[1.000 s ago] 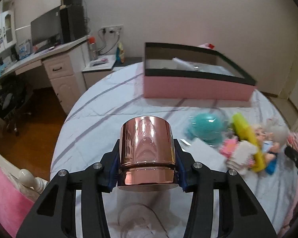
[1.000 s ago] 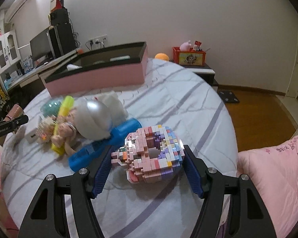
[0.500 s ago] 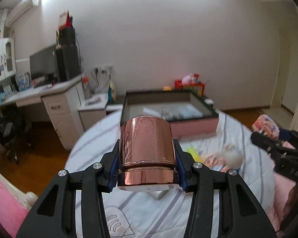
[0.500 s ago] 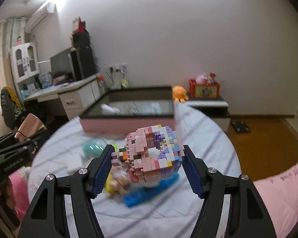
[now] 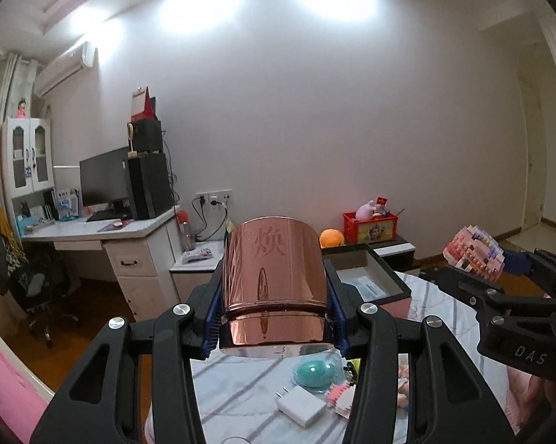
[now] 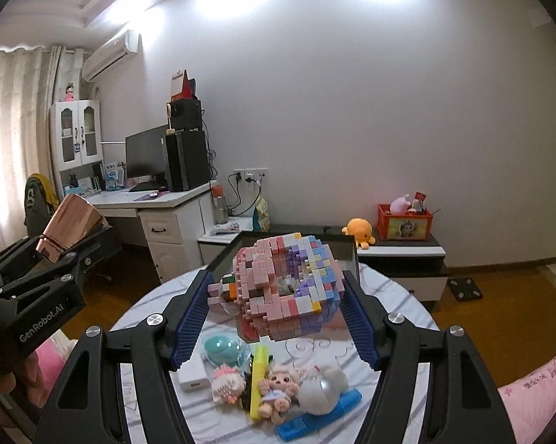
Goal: Organize rigid objects
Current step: 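Carry the cup and block toy into the pink box and open both grippers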
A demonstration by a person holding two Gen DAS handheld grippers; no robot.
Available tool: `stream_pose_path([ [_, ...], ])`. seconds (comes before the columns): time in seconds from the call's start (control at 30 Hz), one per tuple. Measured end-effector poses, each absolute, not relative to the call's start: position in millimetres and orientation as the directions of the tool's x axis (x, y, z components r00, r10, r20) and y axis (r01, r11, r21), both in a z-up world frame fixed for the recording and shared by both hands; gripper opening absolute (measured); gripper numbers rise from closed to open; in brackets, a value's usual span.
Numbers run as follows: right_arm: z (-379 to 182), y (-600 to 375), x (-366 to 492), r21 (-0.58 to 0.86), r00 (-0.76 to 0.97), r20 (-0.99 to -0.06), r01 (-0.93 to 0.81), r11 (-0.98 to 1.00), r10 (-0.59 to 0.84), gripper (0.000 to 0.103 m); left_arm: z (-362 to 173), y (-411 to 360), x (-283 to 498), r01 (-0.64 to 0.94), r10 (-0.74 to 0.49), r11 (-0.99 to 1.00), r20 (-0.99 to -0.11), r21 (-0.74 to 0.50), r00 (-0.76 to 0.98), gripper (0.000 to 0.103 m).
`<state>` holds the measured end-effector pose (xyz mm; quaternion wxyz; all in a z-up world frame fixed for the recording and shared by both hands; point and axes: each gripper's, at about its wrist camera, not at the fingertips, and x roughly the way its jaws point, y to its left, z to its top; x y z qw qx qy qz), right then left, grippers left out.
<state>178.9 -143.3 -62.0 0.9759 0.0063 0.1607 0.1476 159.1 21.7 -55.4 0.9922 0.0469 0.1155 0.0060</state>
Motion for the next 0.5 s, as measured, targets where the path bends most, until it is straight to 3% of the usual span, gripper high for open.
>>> stream_pose_path([
  [0.33,-63.3,-134.3,210.2,0.053,0.892,-0.331,-0.307,0.95,0.307,0.069,-61.5,20.8,200.6,-0.02,0.051,0.992,-0.257,0.122,0.965,0.048],
  [0.5,-71.1,-134.0,242.5,0.049,0.875,-0.372,-0.315,0.948,0.31,0.069,-74.5,19.5,258.4,0.026,0.02,0.991,-0.336,0.13,0.942,0.048],
])
